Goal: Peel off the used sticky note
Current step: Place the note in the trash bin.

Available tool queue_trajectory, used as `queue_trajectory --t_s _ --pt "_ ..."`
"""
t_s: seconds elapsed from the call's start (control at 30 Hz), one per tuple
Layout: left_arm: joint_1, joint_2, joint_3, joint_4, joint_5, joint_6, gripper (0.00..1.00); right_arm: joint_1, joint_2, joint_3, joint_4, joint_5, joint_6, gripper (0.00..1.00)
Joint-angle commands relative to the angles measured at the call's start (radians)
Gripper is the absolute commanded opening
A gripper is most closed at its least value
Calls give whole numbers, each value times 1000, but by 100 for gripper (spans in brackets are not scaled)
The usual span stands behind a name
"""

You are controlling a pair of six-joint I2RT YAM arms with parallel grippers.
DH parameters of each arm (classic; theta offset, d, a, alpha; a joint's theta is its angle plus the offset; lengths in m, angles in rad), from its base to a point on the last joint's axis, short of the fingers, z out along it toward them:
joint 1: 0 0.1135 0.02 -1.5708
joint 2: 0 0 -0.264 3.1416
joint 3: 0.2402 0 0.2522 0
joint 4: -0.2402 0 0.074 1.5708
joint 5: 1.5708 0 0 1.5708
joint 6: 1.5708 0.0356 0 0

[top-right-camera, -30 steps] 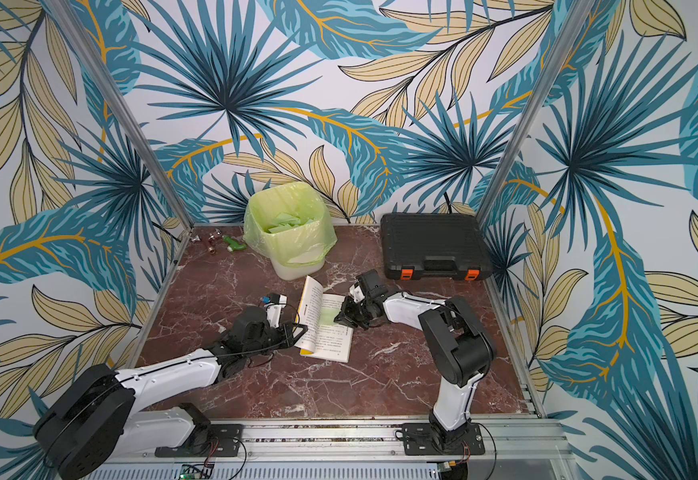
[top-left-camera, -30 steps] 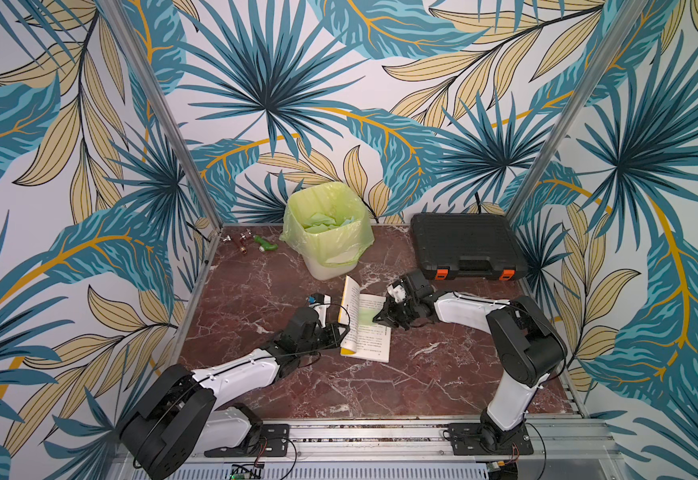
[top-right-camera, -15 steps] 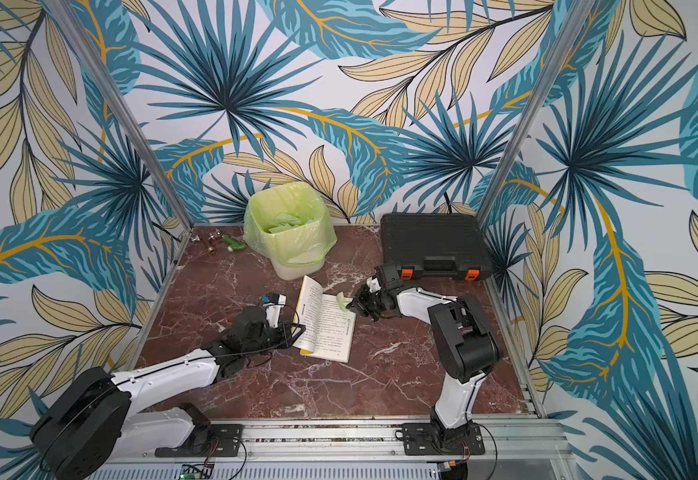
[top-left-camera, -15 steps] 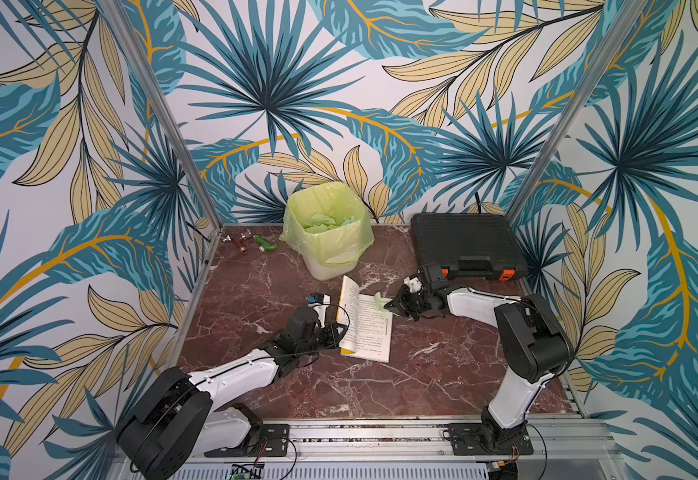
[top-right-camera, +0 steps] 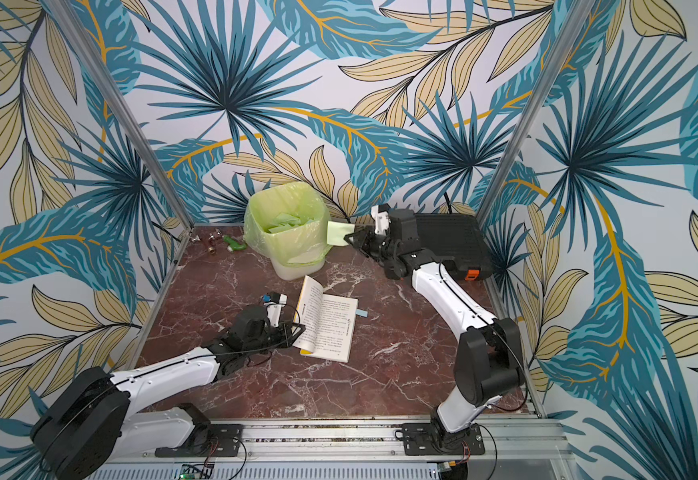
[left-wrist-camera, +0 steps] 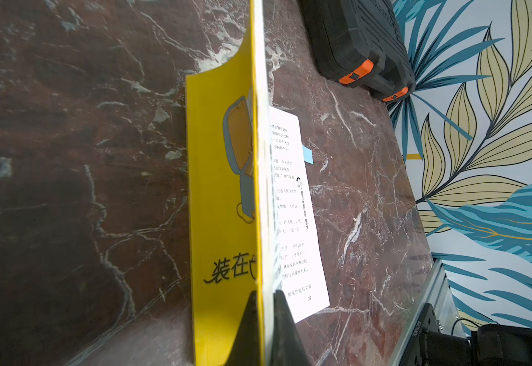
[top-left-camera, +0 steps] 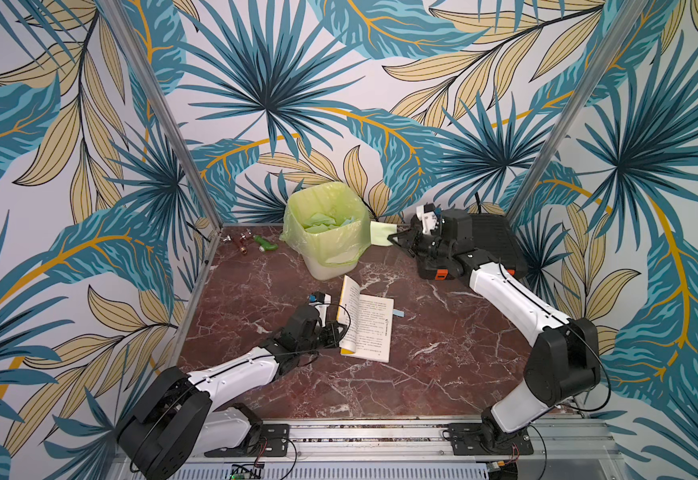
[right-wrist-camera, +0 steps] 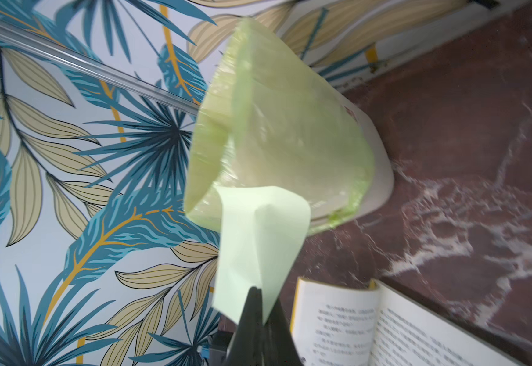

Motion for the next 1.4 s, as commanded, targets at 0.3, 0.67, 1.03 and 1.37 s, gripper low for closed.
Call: queue_trajectory --t_s 0.3,0.67,1.03,1.37 --pt "10 -30 -10 -103 -71 11 0 125 437 669 -335 103 -209 0" --pt "11 -89 -45 -150 -129 8 0 128 499 847 -461 131 -271 32" --pt "77 -121 -119 -151 -140 -47 0 103 235 481 -469 130 -316 45" --pt "174 -157 -200 -135 -80 -48 0 71 59 -32 -361 92 -290 49"
